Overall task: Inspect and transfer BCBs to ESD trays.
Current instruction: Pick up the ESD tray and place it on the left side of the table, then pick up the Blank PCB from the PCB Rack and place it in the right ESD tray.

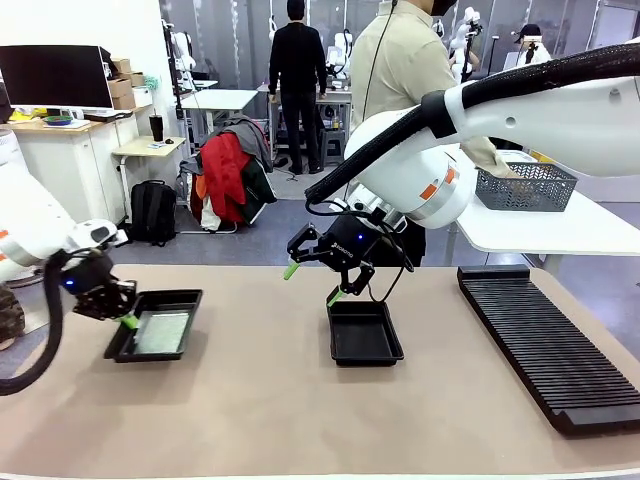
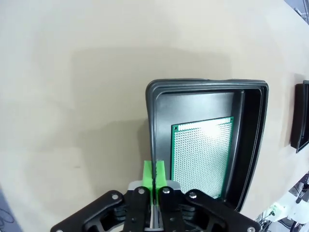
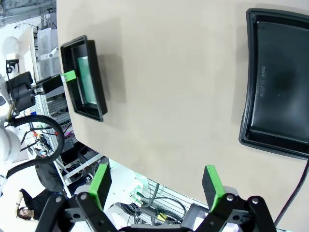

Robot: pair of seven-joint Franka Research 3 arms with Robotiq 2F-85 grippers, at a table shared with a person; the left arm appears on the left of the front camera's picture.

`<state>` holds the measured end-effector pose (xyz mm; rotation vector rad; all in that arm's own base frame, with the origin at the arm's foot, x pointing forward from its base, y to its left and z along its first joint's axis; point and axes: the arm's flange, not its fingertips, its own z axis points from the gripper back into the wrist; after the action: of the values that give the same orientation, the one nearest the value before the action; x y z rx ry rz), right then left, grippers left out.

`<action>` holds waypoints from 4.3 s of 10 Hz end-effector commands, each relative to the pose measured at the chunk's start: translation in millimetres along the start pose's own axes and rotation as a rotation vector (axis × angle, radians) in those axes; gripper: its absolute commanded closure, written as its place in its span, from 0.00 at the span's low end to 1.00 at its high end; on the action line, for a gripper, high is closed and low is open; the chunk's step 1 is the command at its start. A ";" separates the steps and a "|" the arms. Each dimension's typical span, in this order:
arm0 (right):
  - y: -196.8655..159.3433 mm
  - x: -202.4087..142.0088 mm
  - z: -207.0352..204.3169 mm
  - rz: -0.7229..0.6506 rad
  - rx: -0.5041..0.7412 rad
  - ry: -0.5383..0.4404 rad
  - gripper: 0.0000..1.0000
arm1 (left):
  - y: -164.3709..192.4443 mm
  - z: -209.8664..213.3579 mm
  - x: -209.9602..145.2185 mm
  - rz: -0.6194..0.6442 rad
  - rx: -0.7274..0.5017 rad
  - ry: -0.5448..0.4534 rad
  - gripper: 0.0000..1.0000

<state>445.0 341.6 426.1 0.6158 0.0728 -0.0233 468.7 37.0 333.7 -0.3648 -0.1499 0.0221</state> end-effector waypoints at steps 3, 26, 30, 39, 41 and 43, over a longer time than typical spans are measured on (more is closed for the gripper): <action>-0.1 -0.2 0.4 -0.003 -0.010 -0.003 0.00 | 49.9 19.3 -2.8 -0.034 0.054 0.022 1.00; -0.1 -0.2 0.4 -0.003 -0.010 -0.003 0.00 | 29.4 62.6 -18.5 0.035 0.316 0.124 0.10; -0.1 -0.2 0.4 -0.003 -0.010 -0.003 0.00 | 4.3 118.1 -20.7 0.006 0.402 0.149 0.00; -0.1 -0.2 0.4 -0.003 -0.010 -0.003 0.00 | -7.1 138.7 -19.3 -0.026 0.391 0.141 0.00; -0.1 -0.2 0.4 -0.003 -0.010 -0.003 0.00 | -7.1 138.7 -19.3 -0.026 0.391 0.141 0.00; -0.1 -0.2 0.4 -0.003 -0.010 -0.003 0.00 | -7.1 138.7 -19.3 -0.026 0.391 0.141 0.00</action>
<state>445.0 341.7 426.1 0.6159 0.0728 -0.0233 429.4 77.8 464.2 0.0266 -0.0082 0.0063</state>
